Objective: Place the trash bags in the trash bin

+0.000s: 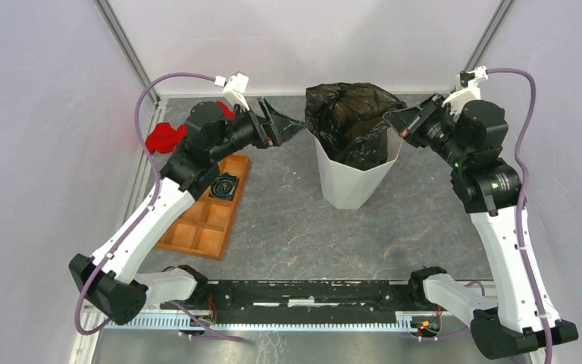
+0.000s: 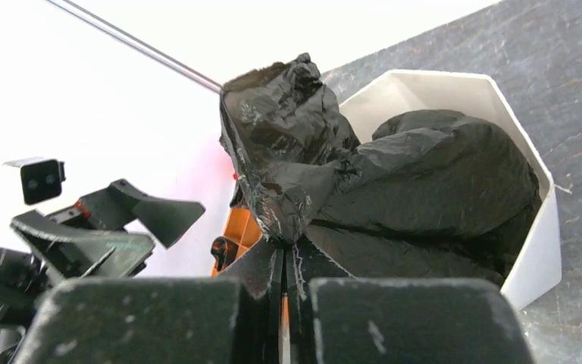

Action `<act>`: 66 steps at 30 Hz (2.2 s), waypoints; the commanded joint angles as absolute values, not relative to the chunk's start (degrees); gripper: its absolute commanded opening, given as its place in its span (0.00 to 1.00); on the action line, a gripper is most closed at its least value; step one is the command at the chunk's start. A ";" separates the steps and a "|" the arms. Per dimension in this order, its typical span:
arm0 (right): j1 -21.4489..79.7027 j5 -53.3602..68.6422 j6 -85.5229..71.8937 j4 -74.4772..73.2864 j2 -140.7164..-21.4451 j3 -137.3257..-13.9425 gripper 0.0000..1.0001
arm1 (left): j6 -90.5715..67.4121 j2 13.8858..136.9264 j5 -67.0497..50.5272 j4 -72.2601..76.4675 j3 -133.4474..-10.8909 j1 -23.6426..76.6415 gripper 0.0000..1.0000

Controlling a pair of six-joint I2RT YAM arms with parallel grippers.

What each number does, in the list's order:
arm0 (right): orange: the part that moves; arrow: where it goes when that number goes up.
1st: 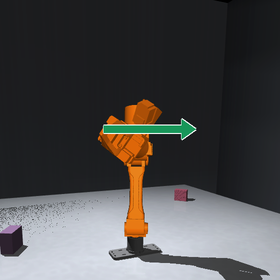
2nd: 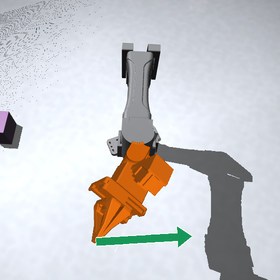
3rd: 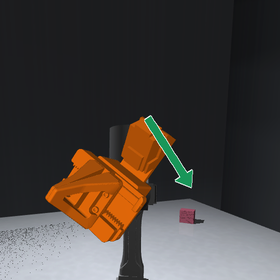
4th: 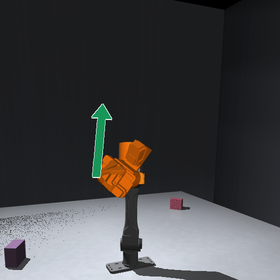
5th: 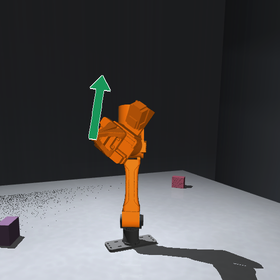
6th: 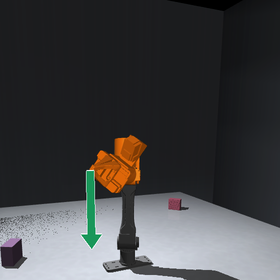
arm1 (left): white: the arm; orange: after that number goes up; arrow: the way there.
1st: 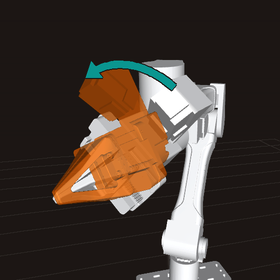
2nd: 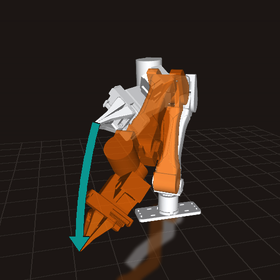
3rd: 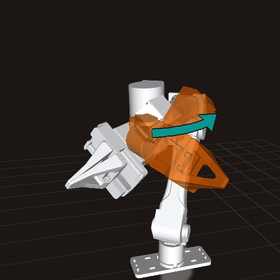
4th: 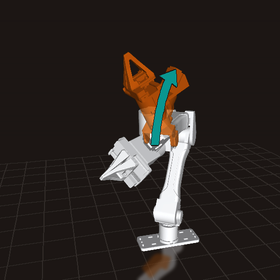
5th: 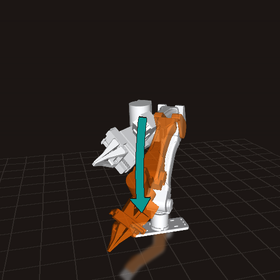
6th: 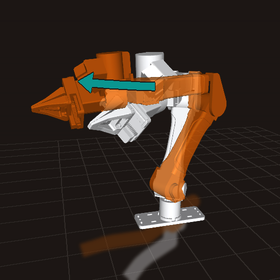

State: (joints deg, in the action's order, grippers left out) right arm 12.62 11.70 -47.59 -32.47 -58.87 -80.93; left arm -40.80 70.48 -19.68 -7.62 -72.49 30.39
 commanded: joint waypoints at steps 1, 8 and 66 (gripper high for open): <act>12.44 9.12 -46.22 -32.43 -56.94 -82.89 0.00 | -38.62 69.62 -16.17 -7.61 -75.33 35.41 0.90; 12.38 7.51 -44.05 -31.72 -56.66 -84.11 0.00 | -34.79 78.77 -0.66 -13.17 -85.66 43.10 0.66; 12.34 -16.14 -3.77 -39.80 -47.94 -72.07 0.00 | -40.31 70.50 -17.87 -22.38 -77.22 32.61 0.02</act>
